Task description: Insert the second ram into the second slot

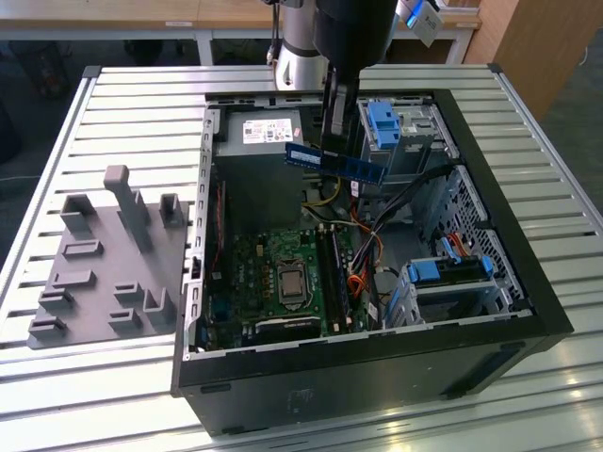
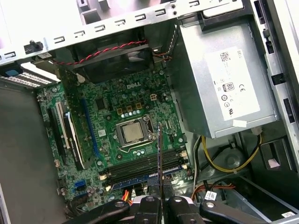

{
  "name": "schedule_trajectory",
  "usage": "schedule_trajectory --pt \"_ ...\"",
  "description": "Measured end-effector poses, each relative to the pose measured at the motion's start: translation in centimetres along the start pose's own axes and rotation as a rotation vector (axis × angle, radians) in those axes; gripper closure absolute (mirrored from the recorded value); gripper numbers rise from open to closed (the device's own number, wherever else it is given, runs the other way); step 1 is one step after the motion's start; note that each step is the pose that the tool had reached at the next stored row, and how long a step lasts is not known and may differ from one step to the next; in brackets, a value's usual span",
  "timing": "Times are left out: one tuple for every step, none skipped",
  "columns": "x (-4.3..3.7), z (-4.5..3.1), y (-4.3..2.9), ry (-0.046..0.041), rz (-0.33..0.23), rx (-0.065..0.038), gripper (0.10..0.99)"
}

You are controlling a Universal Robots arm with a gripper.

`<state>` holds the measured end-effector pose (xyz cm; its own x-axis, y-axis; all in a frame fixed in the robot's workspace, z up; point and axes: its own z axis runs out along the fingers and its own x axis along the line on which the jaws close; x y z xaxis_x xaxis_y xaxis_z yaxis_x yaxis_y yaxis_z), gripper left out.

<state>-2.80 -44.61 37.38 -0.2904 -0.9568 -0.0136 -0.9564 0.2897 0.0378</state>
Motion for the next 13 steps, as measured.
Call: schedule_trajectory --pt "0.00 0.00 0.00 -0.0001 0.002 0.000 0.949" --pt "0.00 0.00 0.00 -0.0002 0.004 0.000 0.949" --pt "0.00 0.00 0.00 -0.0002 0.006 0.000 0.949" --pt "0.00 0.00 0.00 -0.0003 0.008 0.000 0.949" --pt "0.00 0.00 0.00 -0.0003 0.009 0.000 0.949" --pt "0.00 0.00 0.00 -0.0004 0.011 0.000 0.949" --pt "0.00 0.00 0.00 -0.0005 0.013 0.000 0.949" --pt "0.00 0.00 0.00 -0.0006 0.015 0.000 0.949" --pt "0.00 0.00 0.00 -0.0006 0.017 0.000 0.949" --pt "0.00 0.00 0.00 -0.0007 0.018 0.000 0.949" --pt "0.00 0.00 0.00 -0.0007 0.020 0.000 0.949" --pt "0.00 0.00 0.00 -0.0008 0.022 0.000 0.949" --pt "0.00 0.00 0.00 -0.0009 0.025 0.000 0.949"
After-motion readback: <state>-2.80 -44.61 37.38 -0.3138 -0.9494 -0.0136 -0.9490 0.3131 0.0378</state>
